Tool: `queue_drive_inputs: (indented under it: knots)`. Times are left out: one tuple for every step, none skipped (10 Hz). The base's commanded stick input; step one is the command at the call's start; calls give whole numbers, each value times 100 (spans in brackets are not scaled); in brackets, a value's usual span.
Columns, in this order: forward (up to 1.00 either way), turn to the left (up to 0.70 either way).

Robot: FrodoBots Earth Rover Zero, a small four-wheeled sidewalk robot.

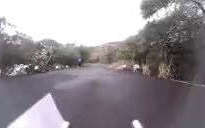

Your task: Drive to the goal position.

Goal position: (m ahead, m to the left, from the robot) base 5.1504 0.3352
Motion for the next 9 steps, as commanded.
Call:
queue_drive_inputs:
  knots:
    - [100, 0]
    - [100, 0]
    - [100, 0]
    - [100, 0]
    - [100, 0]
    - [100, 0]
    - [100, 0]
    - [100, 0]
    - [100, 0]
